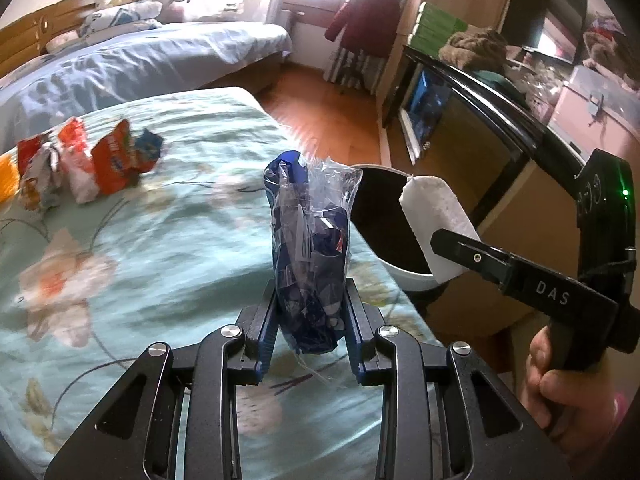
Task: Collect trash
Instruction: 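Carry the blue bag and white sponge over the black trash bin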
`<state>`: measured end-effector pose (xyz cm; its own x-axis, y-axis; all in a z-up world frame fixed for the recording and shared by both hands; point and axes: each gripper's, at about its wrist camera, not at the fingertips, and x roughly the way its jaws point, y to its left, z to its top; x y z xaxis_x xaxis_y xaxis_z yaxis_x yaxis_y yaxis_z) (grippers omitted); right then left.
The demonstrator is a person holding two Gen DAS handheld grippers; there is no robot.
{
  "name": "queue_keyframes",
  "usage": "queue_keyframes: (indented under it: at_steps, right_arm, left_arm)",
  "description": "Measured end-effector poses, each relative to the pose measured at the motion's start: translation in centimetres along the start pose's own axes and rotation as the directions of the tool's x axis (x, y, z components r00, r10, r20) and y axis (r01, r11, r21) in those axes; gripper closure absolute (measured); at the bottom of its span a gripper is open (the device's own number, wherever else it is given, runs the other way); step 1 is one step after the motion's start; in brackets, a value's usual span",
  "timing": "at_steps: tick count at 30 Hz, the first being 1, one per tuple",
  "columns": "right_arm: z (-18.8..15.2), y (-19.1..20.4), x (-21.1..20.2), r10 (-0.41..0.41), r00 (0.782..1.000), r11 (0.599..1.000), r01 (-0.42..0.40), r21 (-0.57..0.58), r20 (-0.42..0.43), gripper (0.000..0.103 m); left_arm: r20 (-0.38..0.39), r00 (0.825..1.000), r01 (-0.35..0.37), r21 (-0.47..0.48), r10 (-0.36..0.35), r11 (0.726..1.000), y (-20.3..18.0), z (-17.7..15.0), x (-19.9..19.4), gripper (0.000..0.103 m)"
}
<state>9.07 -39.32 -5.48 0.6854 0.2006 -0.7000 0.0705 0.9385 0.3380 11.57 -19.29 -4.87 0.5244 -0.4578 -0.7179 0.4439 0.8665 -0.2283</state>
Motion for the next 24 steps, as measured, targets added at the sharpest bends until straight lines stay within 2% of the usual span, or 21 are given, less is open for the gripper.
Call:
queue_keyframes:
  at_steps: [8, 24]
  right_arm:
    - [0.1, -2.2, -0.8, -0.023, 1.000, 0.999, 0.022, 0.045, 0.015, 0.055]
    - [0.5, -5.2, -1.2, -0.055, 0.998, 0.995, 0.052, 0.089, 0.029, 0.055]
  left_arm:
    - [-0.016, 1.000, 0.019, 0.052, -0.018, 0.998, -2.6, 0.6, 1.1, 0.075]
    - [-0.042, 0.999, 0.036, 0.115, -0.031, 0.993, -5.3, 1.8, 3.1, 0.075]
